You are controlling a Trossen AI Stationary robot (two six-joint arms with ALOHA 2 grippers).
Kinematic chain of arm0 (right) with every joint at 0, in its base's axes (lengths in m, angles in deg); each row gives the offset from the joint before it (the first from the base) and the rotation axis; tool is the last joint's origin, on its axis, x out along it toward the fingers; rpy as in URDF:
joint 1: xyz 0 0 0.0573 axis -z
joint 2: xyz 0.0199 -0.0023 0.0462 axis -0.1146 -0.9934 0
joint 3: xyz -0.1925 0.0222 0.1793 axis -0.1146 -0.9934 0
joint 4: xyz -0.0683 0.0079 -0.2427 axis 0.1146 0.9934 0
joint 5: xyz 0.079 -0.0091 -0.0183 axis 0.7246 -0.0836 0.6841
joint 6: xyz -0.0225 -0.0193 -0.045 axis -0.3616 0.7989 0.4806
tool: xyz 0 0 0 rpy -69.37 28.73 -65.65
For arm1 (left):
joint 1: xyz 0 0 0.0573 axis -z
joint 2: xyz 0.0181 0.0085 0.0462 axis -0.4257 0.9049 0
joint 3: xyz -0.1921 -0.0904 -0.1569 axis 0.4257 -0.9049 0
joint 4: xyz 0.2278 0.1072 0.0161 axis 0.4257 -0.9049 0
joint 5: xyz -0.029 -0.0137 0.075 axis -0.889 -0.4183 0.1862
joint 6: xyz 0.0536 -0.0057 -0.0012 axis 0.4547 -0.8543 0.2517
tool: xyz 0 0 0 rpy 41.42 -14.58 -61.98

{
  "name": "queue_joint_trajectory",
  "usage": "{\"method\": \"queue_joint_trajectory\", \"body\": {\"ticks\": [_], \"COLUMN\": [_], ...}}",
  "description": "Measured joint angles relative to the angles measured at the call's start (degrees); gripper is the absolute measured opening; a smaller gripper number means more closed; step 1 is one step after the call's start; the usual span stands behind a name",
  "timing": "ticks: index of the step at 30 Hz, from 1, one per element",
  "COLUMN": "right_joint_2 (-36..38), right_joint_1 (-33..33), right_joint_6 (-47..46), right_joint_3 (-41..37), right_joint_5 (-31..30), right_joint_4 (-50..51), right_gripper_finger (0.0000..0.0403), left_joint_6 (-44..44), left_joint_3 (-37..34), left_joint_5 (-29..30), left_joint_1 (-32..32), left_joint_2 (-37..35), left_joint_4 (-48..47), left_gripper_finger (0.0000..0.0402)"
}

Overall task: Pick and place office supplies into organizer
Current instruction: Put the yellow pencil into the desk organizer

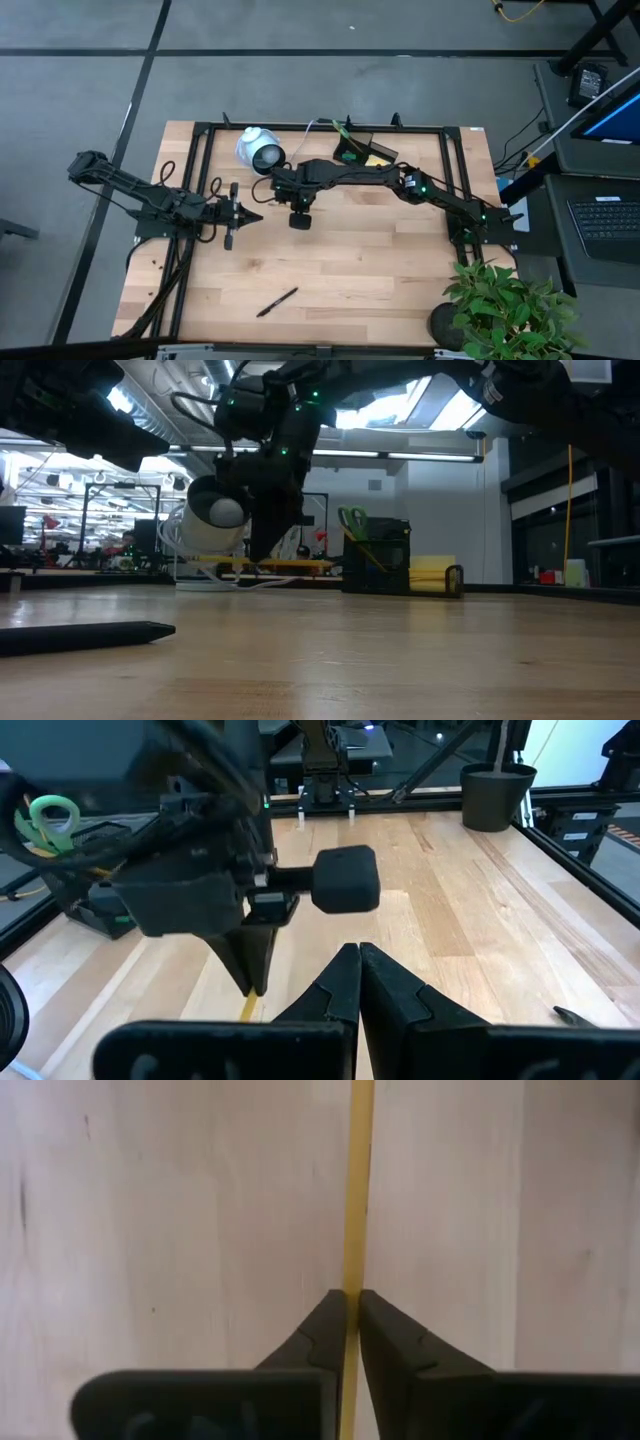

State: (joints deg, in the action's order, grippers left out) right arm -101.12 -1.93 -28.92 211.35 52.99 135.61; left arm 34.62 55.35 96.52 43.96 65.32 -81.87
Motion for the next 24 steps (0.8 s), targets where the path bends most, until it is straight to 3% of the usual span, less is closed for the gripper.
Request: {"method": "queue_joint_trajectory", "body": {"ticks": [15,24], "right_joint_2": [4.15,8.42], "right_joint_1": [0.07,0.11], "right_joint_6": [-0.09,0.15], "right_joint_3": [0.31,0.31], "right_joint_5": [-0.13,-4.59], "right_joint_4": [1.5,2.28], "right_gripper_finger": [0.0027,0.0027], "left_joint_6": [0.19,0.2], "left_joint_3": [0.0,0.0], "left_joint_5": [0.02,0.02], "left_joint_1": [0.0,0.0], "left_joint_2": [0.0,-0.01], "left_joint_4": [0.02,0.02], "left_gripper_finger": [0.0002,0.0002]}}
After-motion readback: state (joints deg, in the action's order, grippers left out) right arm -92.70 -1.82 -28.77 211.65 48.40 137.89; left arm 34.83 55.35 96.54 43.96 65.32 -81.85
